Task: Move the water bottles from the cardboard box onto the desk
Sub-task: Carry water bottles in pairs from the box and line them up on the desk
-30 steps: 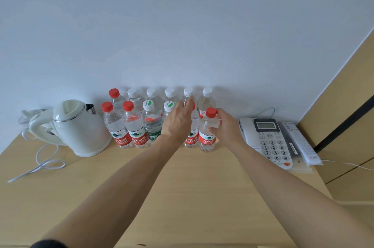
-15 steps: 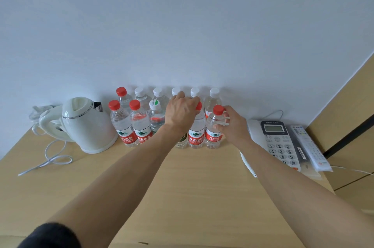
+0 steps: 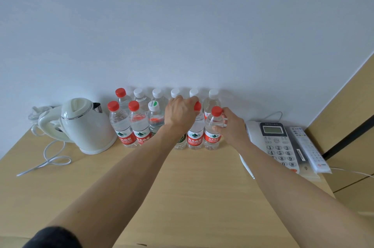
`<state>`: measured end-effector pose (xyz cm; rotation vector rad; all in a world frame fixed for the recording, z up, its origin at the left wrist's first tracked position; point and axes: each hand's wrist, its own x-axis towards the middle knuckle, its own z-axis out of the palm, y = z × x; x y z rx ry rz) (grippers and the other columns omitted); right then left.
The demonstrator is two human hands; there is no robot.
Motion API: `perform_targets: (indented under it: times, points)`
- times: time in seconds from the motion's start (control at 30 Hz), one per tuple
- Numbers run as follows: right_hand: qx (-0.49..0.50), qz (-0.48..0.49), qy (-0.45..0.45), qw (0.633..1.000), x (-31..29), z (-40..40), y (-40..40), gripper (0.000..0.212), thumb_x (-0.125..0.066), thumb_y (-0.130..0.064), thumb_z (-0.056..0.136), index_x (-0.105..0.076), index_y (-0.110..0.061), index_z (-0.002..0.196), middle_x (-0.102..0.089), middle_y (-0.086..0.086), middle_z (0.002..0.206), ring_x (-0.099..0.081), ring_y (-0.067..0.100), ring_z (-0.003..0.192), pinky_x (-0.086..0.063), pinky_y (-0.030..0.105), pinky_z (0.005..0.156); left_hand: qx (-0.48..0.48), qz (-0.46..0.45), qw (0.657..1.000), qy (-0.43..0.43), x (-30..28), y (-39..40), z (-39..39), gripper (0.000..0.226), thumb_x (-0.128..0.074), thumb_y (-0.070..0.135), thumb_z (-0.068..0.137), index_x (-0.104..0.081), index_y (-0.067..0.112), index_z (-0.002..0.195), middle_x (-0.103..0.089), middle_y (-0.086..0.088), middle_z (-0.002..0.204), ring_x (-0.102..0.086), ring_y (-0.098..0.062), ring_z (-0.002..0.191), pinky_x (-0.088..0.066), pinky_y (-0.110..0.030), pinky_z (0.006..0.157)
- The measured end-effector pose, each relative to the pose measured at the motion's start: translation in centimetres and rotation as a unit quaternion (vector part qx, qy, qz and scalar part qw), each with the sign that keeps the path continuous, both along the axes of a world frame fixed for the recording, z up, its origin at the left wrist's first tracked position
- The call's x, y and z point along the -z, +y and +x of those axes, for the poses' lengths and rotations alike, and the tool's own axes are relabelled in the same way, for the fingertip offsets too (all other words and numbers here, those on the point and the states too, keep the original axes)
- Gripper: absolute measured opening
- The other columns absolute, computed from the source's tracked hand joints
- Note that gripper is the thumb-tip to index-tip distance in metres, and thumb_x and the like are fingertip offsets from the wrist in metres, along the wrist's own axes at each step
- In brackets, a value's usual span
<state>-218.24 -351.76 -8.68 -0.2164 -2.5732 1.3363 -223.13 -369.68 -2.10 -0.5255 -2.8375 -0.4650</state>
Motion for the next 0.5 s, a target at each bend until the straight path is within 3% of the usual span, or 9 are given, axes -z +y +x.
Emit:
perform_targets:
  times: [0.13, 0.33, 0.43, 0.5]
  points:
    - [0.005, 0.01, 0.004, 1.0, 0.0, -0.1, -0.1, 0.039, -0.079, -0.009, 0.075, -0.058, -0.019, 0.106, -0.055, -0.014, 0.084, -0.057, 0.019, 0.085, -0.039, 0.02, 0.066, -0.003, 0.009, 1.0, -0.018, -0.3, -0.1, -0.2, 0.022, -0.064, 0.034, 0.095, -0.067, 0.027, 0.116, -0.06, -0.011, 0.099, -0.06, -0.033, 0.093, -0.043, -0.034, 0.076]
    - [0.006, 0.01, -0.006, 1.0, -0.2, 0.1, 0.0, 0.037, -0.078, -0.01, 0.076, -0.055, -0.025, 0.101, -0.053, -0.016, 0.081, -0.054, 0.014, 0.081, -0.035, 0.011, 0.061, 0.0, 0.019, 0.999, -0.034, -0.6, -0.3, 0.0, 0.024, -0.068, 0.031, 0.094, -0.069, 0.026, 0.118, -0.058, -0.009, 0.1, -0.059, -0.03, 0.09, -0.042, -0.033, 0.072]
    - [0.007, 0.02, -0.011, 1.0, -0.3, 0.1, 0.0, 0.04, -0.079, -0.011, 0.078, -0.059, -0.017, 0.112, -0.057, -0.013, 0.087, -0.056, 0.016, 0.087, -0.032, 0.006, 0.062, 0.005, 0.003, 1.0, -0.001, -1.0, -1.0, -0.1, 0.035, -0.074, 0.028, 0.089, -0.067, 0.021, 0.123, -0.064, -0.008, 0.105, -0.058, -0.028, 0.1, -0.042, -0.033, 0.074]
    - [0.005, 0.022, -0.008, 1.0, -0.3, 0.1, 0.0, 0.041, -0.079, -0.011, 0.078, -0.059, -0.015, 0.113, -0.056, -0.013, 0.086, -0.057, 0.018, 0.087, -0.034, 0.011, 0.063, -0.003, -0.046, 0.998, 0.042, -1.3, -1.7, -0.3, 0.033, -0.073, 0.023, 0.089, -0.067, 0.017, 0.121, -0.068, -0.005, 0.105, -0.055, -0.026, 0.106, -0.045, -0.035, 0.081]
